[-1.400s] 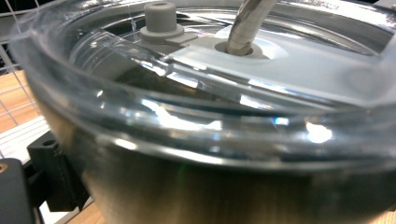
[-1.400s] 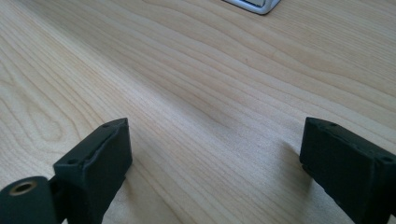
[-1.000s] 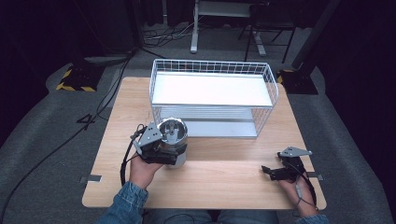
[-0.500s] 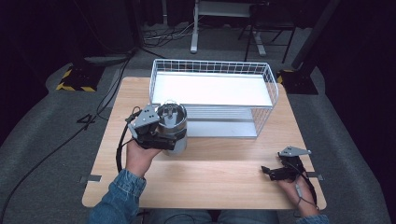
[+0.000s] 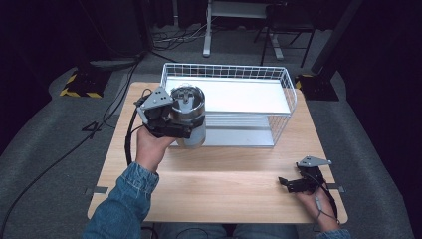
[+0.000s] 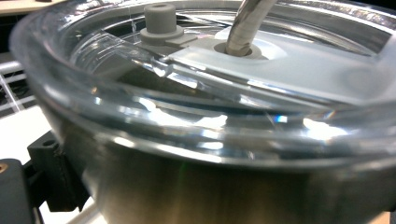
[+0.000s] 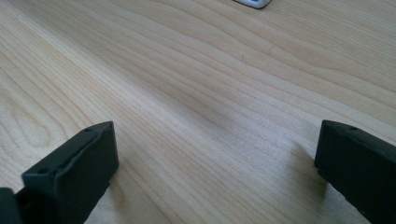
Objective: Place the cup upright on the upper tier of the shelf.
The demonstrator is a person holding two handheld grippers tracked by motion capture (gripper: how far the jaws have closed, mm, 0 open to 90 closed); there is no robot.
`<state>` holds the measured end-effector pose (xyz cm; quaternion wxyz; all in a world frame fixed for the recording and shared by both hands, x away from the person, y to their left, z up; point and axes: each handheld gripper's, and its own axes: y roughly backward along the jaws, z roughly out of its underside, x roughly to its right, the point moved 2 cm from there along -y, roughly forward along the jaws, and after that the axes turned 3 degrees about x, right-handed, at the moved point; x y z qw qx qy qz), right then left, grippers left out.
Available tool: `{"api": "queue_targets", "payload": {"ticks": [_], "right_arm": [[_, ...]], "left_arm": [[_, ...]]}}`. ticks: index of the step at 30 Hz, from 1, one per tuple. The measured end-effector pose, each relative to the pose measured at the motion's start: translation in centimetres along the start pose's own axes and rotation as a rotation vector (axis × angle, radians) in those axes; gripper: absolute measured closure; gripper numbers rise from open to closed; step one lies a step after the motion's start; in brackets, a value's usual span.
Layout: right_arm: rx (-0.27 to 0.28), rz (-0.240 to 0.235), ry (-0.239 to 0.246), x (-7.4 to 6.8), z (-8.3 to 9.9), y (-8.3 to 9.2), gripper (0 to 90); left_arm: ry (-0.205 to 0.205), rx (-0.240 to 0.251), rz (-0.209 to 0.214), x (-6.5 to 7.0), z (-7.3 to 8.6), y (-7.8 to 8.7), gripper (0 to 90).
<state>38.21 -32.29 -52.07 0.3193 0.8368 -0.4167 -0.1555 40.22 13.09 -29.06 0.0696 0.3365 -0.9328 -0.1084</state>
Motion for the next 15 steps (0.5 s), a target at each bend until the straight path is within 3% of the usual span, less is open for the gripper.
{"api": "queue_targets", "payload": {"ticks": [5, 15], "right_arm": [[0.001, -0.001, -0.001, 0.0, 0.0, 0.0, 0.0], [0.001, -0.001, 0.000, 0.0, 0.0, 0.0, 0.0]], "left_arm": [[-0.009, -0.002, -0.010, -0.2, -1.6, -0.7, 3.5], [0.012, 0.011, -0.017, -0.5, -3.9, -3.0, 3.5]]}}
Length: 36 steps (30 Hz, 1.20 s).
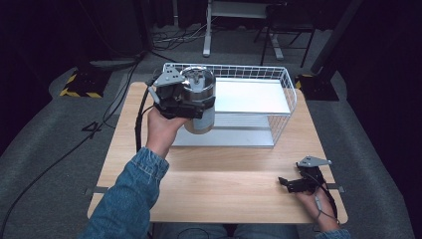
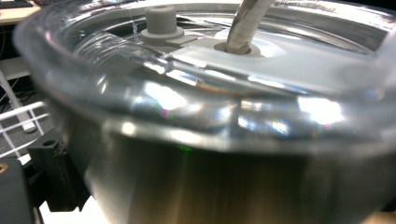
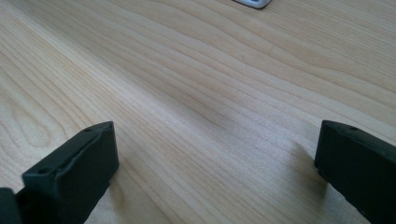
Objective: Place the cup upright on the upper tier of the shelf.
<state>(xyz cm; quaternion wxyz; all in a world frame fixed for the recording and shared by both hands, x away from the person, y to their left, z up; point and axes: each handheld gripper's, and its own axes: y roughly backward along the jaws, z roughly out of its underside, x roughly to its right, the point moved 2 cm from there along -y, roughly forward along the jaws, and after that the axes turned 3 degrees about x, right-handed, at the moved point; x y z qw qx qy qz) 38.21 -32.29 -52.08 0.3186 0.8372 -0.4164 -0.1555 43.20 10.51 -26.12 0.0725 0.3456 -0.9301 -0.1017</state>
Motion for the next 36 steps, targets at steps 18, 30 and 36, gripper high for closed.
{"api": "queue_targets", "payload": {"ticks": [18, 30, 36], "right_arm": [[0.000, 0.000, 0.000, 0.0, 0.0, 0.0, 0.0], [-0.001, -0.003, 0.005, 0.0, 0.0, 0.0, 0.1], [0.002, -0.004, 0.003, 0.0, 0.0, 0.0, 0.0]], "left_arm": [[-0.016, 0.066, -0.041, 1.1, -3.8, -3.9, 3.6], [-0.031, 0.090, -0.089, 0.6, -5.2, -6.8, 3.5], [-0.036, 0.090, -0.113, 0.3, -5.2, -8.6, 3.5]]}}
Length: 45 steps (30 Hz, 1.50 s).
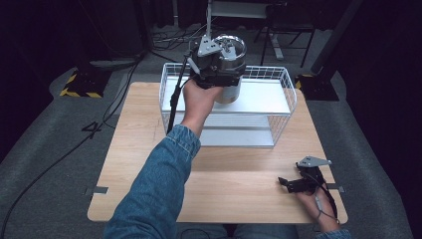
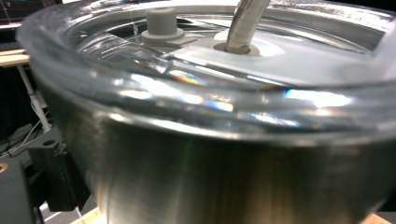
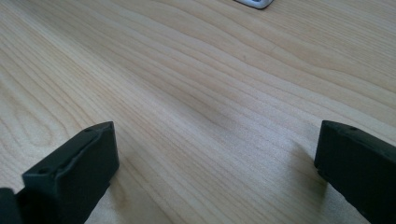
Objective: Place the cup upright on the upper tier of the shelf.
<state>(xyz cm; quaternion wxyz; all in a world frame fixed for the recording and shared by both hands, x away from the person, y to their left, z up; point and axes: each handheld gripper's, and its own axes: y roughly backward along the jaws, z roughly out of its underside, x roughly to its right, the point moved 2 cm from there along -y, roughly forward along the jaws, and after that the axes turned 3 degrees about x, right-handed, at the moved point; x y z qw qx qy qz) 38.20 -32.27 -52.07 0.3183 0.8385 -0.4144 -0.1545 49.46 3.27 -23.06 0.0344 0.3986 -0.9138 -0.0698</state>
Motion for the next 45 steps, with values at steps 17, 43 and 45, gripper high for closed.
{"api": "queue_targets", "payload": {"ticks": [17, 43, 45], "right_arm": [[0.000, -0.001, 0.001, 0.0, 0.0, 0.0, 0.1], [-0.001, -0.004, 0.003, -0.1, 0.0, 0.0, 0.2], [-0.001, -0.004, 0.003, -0.1, 0.0, 0.0, 0.2]], "left_arm": [[0.007, -0.012, -0.047, 0.4, 1.8, -3.0, 3.5], [0.020, -0.040, -0.060, 0.2, 2.9, -3.9, 3.4], [0.021, -0.038, -0.059, 0.2, 2.9, -3.9, 3.3]]}}
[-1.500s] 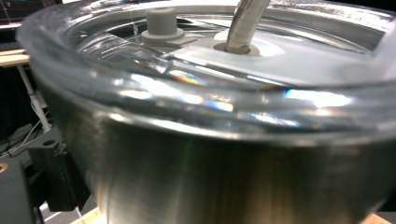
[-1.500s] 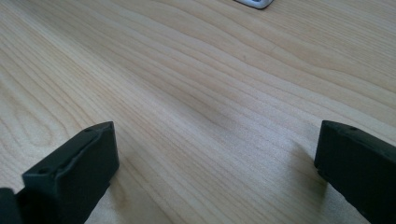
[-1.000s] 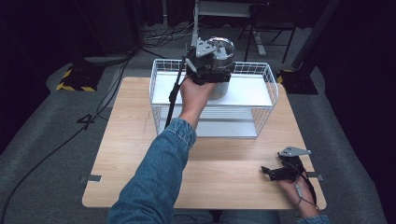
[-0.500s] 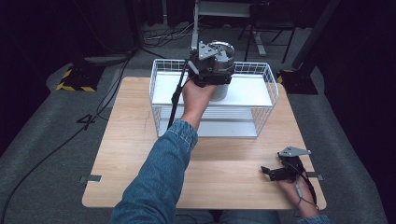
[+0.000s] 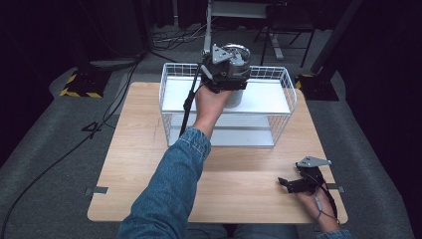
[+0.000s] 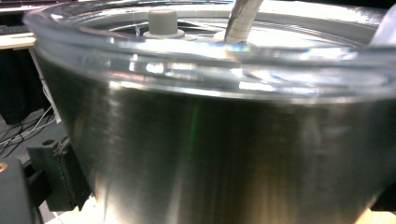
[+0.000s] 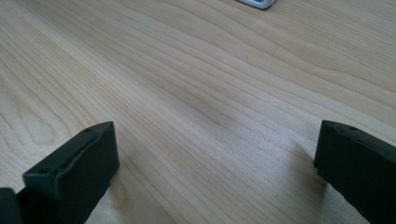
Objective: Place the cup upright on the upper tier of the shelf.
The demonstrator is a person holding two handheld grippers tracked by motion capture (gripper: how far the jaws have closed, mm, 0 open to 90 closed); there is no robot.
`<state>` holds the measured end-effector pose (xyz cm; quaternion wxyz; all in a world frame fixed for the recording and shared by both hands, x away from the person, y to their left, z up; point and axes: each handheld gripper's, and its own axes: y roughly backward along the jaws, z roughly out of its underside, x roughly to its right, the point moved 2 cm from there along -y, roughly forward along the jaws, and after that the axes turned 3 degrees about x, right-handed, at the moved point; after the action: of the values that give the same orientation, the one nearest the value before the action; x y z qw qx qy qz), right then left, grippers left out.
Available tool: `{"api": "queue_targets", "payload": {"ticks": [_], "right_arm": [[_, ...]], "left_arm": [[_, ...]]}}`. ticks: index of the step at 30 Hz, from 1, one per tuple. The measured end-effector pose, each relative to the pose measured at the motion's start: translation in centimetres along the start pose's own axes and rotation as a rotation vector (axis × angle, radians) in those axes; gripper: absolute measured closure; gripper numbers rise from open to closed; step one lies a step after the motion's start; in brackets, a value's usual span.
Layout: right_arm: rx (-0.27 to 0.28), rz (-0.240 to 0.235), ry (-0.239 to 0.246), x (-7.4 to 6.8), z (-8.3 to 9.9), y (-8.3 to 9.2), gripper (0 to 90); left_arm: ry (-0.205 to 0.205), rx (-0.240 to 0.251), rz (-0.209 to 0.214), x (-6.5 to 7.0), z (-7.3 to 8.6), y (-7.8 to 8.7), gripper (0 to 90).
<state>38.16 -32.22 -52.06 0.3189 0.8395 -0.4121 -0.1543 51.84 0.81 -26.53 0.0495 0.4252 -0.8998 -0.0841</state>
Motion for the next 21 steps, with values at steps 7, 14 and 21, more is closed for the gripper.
{"api": "queue_targets", "payload": {"ticks": [7, 14, 21], "right_arm": [[-0.001, -0.004, 0.003, 0.0, 0.0, 0.0, 0.2], [-0.001, -0.004, 0.003, 0.0, 0.0, 0.0, 0.1], [-0.001, -0.004, 0.004, 0.0, 0.0, 0.0, 0.1]], "left_arm": [[-0.005, 0.008, -0.007, -0.1, 0.1, -0.3, 0.0], [-0.049, -0.013, -0.016, 0.0, -0.2, 0.3, 0.0], [-0.060, 0.005, -0.004, 0.1, -0.6, 1.8, 0.0]]}}
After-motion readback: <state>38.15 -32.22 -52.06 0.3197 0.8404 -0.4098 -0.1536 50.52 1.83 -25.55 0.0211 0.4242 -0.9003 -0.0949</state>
